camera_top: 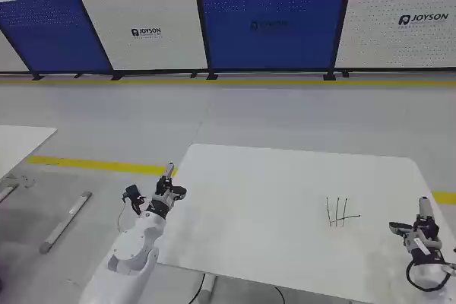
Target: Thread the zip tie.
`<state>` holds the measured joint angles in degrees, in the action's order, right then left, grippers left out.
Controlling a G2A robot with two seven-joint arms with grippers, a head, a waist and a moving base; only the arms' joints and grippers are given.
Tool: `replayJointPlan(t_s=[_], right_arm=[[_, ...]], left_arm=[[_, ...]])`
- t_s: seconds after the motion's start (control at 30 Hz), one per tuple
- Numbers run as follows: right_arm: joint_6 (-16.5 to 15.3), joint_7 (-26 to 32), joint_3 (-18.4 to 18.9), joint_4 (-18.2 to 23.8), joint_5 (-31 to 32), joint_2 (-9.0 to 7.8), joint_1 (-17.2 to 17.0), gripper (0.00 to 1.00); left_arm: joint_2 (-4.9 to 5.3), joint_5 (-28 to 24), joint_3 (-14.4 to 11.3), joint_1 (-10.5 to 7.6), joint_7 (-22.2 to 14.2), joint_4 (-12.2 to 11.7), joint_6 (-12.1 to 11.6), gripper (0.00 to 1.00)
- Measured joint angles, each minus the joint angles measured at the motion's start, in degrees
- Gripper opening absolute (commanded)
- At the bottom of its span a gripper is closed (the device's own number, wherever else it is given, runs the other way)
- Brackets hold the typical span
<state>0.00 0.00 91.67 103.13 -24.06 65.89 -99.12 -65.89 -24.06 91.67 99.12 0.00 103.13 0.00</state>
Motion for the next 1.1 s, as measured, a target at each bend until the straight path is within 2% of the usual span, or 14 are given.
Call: replayJointPlan(t_s=[0.07,0.1,0.13,0.2,0.23,0.27,0.33,0.37,0.4,0.43,0.5,0.6,0.83,1.1], right_arm=[[0.00,0.00,0.00,0.00,0.00,0.00,0.00,1.00],[0.00,0.00,0.00,0.00,0.00,0.00,0.00,0.78],[0.00,0.00,0.00,0.00,0.00,0.00,0.00,0.78],[0.00,0.00,0.00,0.00,0.00,0.00,0.00,1.00],[0.00,0.00,0.00,0.00,0.00,0.00,0.00,0.78],[0.00,0.00,0.00,0.00,0.00,0.00,0.00,1.00],[0.00,0.00,0.00,0.00,0.00,0.00,0.00,1.00],[0.00,0.00,0.00,0.00,0.00,0.00,0.00,0.78],[0.00,0.00,0.00,0.00,0.00,0.00,0.00,1.00],[0.00,0.00,0.00,0.00,0.00,0.00,0.00,0.78],[0.00,0.00,0.00,0.00,0.00,0.00,0.00,1.00],[1.16,1.18,1.18,0.20,-0.37,-0.39,0.54,1.00],[11.71,27.94,14.19,1.38,-0.37,-2.98,1.83,1.00],[15.88,49.45,17.15,-0.78,5.56,-5.31,7.75,1.00]], left_arm=[[0.00,0.00,0.00,0.00,0.00,0.00,0.00,0.78],[0.00,0.00,0.00,0.00,0.00,0.00,0.00,0.78],[0.00,0.00,0.00,0.00,0.00,0.00,0.00,1.00],[0.00,0.00,0.00,0.00,0.00,0.00,0.00,0.78],[0.00,0.00,0.00,0.00,0.00,0.00,0.00,0.78],[0.00,0.00,0.00,0.00,0.00,0.00,0.00,1.00],[0.00,0.00,0.00,0.00,0.00,0.00,0.00,1.00],[0.00,0.00,0.00,0.00,0.00,0.00,0.00,1.00],[0.00,0.00,0.00,0.00,0.00,0.00,0.00,1.00],[0.00,0.00,0.00,0.00,0.00,0.00,0.00,0.78],[0.00,0.00,0.00,0.00,0.00,0.00,0.00,1.00],[0.00,0.00,0.00,0.00,0.00,0.00,0.00,1.00],[0.00,0.00,0.00,0.00,0.00,0.00,0.00,1.00],[0.00,0.00,0.00,0.00,0.00,0.00,0.00,1.00]])
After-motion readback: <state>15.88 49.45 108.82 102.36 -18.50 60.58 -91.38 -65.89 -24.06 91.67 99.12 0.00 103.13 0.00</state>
